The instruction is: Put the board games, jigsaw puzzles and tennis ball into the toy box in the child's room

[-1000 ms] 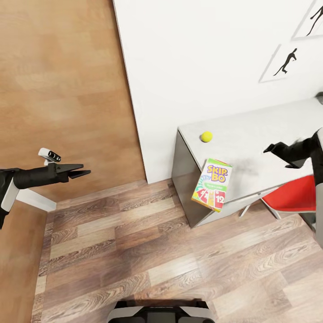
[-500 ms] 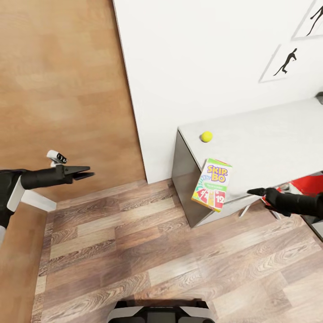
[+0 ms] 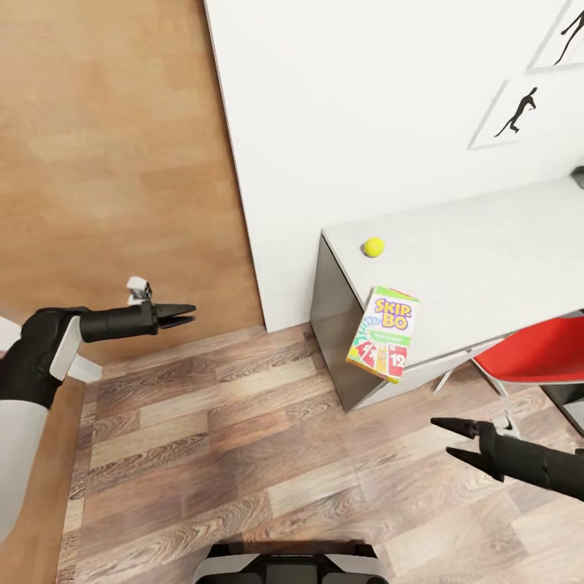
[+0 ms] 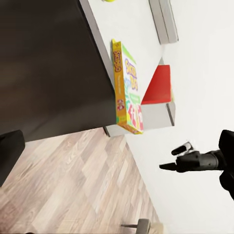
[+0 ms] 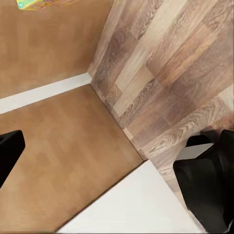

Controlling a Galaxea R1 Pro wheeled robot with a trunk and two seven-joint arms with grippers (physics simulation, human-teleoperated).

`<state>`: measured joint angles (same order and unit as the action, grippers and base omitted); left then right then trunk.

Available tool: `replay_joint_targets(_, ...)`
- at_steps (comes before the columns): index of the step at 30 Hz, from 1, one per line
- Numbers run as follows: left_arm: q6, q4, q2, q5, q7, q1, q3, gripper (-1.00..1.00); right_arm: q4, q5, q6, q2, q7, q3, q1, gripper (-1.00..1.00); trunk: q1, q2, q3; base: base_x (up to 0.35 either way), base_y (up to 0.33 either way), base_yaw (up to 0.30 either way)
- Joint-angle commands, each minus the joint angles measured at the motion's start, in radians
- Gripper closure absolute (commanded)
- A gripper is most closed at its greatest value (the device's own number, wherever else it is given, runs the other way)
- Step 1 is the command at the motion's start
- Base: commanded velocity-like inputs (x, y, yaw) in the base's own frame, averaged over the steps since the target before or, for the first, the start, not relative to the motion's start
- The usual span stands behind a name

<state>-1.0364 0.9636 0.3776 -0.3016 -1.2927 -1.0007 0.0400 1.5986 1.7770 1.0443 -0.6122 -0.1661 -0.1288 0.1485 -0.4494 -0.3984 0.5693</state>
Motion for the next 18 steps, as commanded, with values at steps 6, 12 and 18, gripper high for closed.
replay_joint_targets(6, -0.009, -0.003, -0.07, -0.002, 0.125, -0.002, -0.008, -1.0, -0.006, -0.171, 0.003, 0.008, 0.142, -0.003, -0.052, -1.0, -0.001, -0.002, 0.001, 0.0, 0.0, 0.0)
replay_joint_targets(12, -0.01, -0.015, -0.151, -0.002, 0.217, -0.005, -0.024, -1.0, -0.02, -0.229, 0.003, 0.001, 0.321, -0.031, -0.077, -1.0, -0.001, -0.002, 0.001, 0.0, 0.0, -0.002)
replay_joint_targets(18, -0.009, -0.06, -0.23, 0.021, 0.303, -0.007, -0.037, -1.0, -0.058, -0.237, 0.003, -0.002, 0.382, -0.089, -0.102, -1.0, -0.001, -0.002, 0.001, 0.0, 0.0, -0.078)
